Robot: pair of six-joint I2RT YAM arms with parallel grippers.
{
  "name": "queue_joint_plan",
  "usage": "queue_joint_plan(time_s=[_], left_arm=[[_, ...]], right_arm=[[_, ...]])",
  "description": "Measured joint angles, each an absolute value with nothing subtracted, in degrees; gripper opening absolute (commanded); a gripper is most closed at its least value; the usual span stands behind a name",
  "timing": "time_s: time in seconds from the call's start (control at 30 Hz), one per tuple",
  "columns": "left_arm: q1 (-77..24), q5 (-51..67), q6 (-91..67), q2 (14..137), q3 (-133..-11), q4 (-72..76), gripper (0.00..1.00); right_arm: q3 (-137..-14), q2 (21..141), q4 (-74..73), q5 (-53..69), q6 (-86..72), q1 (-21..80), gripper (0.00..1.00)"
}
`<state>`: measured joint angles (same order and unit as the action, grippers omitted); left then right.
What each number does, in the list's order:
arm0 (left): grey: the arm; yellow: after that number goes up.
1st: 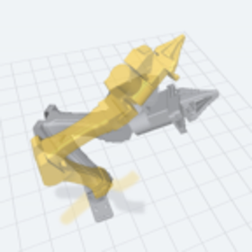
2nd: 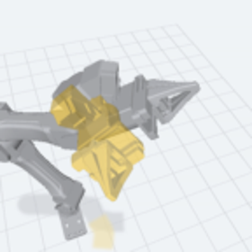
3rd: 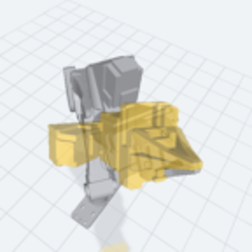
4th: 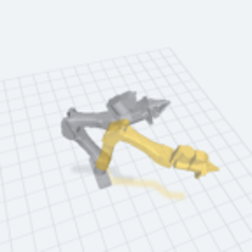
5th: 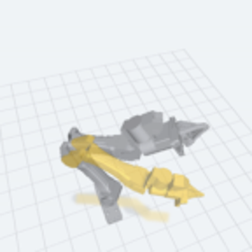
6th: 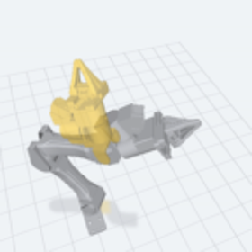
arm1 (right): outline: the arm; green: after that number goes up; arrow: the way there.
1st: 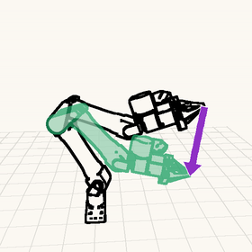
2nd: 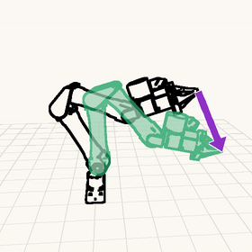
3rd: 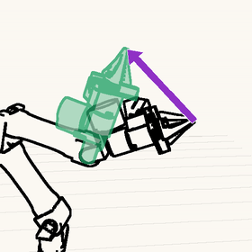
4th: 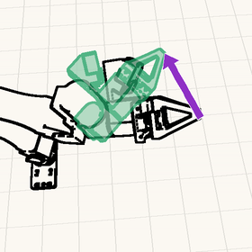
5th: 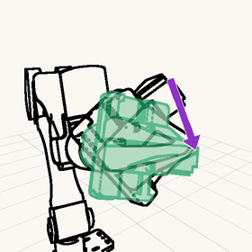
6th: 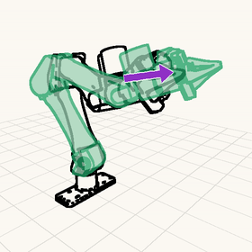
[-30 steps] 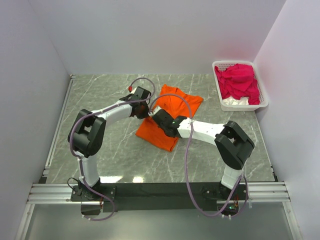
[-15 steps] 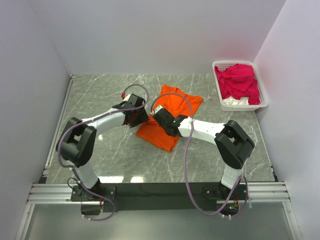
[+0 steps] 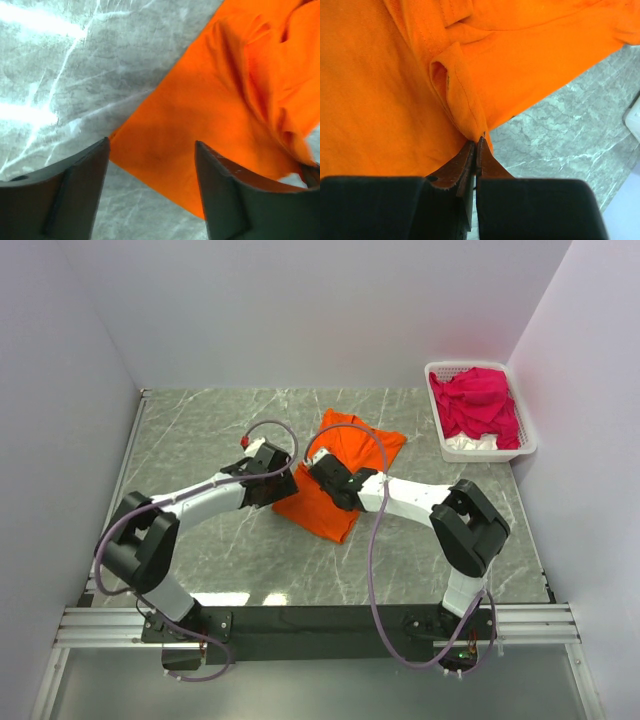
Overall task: Fold and stack the t-shirts
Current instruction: Fold the tshirt
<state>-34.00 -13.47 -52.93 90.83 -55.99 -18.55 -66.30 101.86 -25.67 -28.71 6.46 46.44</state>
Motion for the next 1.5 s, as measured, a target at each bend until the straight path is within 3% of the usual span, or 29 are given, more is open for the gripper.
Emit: queue_joint_plan(time_s=[0.2, 0.57, 0.6, 0.77, 0.8, 1.03, 1.3, 1.5], left_arm=[[-34.7, -13.5, -52.6, 97.3, -56.3, -18.3, 0.51], [-35.7, -14.5, -52.9, 98.5, -56.5, -16.6, 0.54], [-35.9, -14.5, -52.9, 98.5, -56.5, -16.5, 0.55], [-36.5, -14.9, -53.3, 98.5, -56.5, -16.3, 0.56], [-36.6, -14.9, -53.3, 98.5, -56.5, -16.3, 0.56], [-37.4, -14.9, -55.3, 98.1, -56.1, -16.8, 0.54], [-41.6, -9.6, -66.3, 89.3, -46.2, -16.2, 0.55], [-53.2, -5.3, -75.5, 84.9, -42.3, -18.0, 0.66]], right_arm=[[-66.4, 101.9, -25.7, -28.7, 6.5, 45.7, 0.04], [-67.8, 108.0, -25.6, -32.1, 4.3, 42.2, 0.12], [-68.1, 108.2, -26.1, -32.9, 3.4, 41.5, 0.23], [-69.5, 107.2, -27.1, -36.3, -1.4, 38.9, 0.37], [-69.5, 106.6, -27.4, -36.8, -2.2, 38.5, 0.43], [-69.4, 101.1, -31.3, -37.3, -8.0, 37.6, 0.51], [-61.6, 85.0, -32.6, -20.1, -15.9, 37.6, 0.48], [-52.0, 74.0, -30.3, -1.4, -21.5, 37.6, 0.47]])
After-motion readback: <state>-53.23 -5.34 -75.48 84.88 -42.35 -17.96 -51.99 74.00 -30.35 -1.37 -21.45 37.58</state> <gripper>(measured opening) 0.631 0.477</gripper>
